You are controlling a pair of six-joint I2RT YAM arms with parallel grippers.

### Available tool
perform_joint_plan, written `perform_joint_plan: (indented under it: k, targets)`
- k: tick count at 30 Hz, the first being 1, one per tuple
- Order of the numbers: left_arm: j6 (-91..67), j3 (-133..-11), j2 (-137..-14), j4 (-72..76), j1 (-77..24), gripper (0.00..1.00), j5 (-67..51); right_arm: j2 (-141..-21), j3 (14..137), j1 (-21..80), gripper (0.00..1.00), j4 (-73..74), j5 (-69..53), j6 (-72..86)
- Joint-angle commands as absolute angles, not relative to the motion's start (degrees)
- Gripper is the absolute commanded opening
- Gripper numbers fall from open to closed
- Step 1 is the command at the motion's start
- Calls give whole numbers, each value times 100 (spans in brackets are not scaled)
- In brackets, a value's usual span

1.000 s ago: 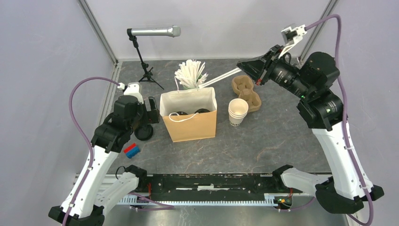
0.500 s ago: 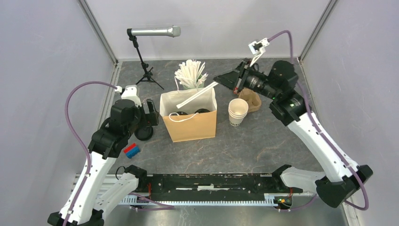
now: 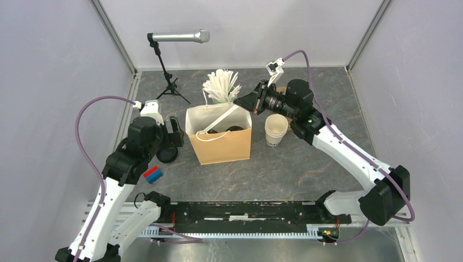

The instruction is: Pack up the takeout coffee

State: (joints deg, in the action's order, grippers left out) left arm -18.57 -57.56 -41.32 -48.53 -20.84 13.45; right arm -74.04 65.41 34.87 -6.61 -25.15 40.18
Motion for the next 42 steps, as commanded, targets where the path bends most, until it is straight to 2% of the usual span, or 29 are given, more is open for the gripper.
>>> perform_joint_plan:
  k: [1,4,6,9,13,20,28,32,42]
  targets:
    - [-1692,-5783,-4121,-4808,-2056,100,1484,-7607,6645,3520,3,-1262,-2549,4028]
    - [-1704,-5776,-4125,-4815,-2050,100,1505,-7765,6712,3516,10,-1368,-2763,4013]
    - [-1705,-5783,-4124,-4825,-2051,100,1529,-7887,6952,3468,19,-1142,-2890,3857]
    - [-1714,-5783,-4087,-4884,-2056,100,1603,-7970,7415,3357,41,-510,-2668,3395]
    - [-1742,-5728,-3990,-4931,-2050,100,1661,-8066,7755,2980,55,-131,-2238,2975]
    - [-1793,-5548,-3891,-4977,-2052,100,1656,-9017,8463,2760,55,-83,-1773,2269]
    - [-1775,-5616,-3795,-5010,-2051,100,1461,-10467,9861,2760,46,256,-1499,1832]
    - [-1807,-5625,-3707,-5036,-2057,100,1425,-10734,10014,2760,42,264,-1257,1792]
    - [-1907,-5652,-3692,-5068,-2055,100,1317,-11033,10018,2760,44,121,-1078,1957]
